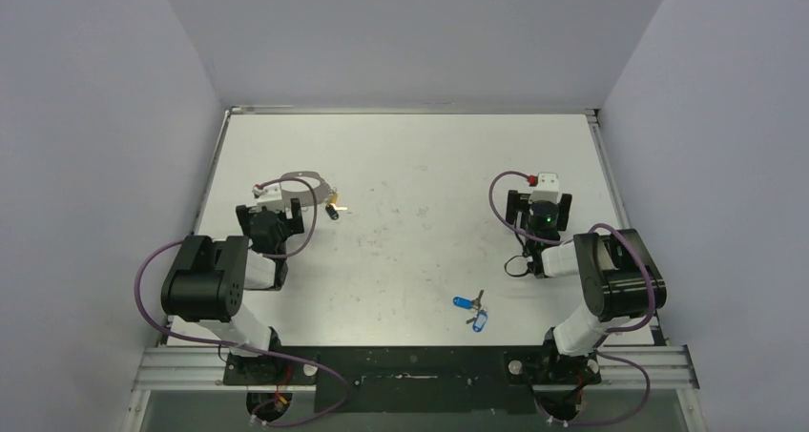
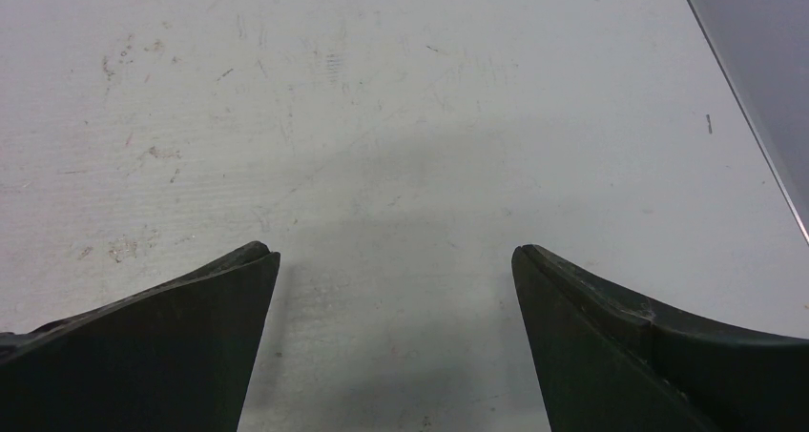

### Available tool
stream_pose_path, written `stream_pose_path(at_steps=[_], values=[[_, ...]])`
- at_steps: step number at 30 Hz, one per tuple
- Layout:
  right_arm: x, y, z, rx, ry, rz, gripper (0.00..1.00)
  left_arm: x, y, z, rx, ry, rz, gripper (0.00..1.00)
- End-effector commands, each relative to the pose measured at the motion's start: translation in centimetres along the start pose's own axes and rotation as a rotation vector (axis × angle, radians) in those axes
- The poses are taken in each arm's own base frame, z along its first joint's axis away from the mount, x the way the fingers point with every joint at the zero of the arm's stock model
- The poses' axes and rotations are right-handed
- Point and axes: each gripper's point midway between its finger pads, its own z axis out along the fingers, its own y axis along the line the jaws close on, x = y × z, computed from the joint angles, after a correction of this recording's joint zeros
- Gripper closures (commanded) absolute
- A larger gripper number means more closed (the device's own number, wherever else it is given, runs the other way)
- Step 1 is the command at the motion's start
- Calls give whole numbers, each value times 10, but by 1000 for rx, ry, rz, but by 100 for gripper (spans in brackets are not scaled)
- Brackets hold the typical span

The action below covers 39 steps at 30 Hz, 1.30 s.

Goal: Put the keys on the keyring

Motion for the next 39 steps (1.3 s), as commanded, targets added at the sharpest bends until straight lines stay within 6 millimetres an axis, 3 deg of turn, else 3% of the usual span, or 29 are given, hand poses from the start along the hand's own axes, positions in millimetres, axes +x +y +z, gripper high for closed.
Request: stream_pose_path(at_steps=[1, 39], values=[[-14, -1, 3, 2, -43, 30, 0, -17, 0, 6, -1, -42, -22, 3], [-14, 0, 3, 1, -43, 30, 0, -18, -1, 6, 0, -42, -39, 3]])
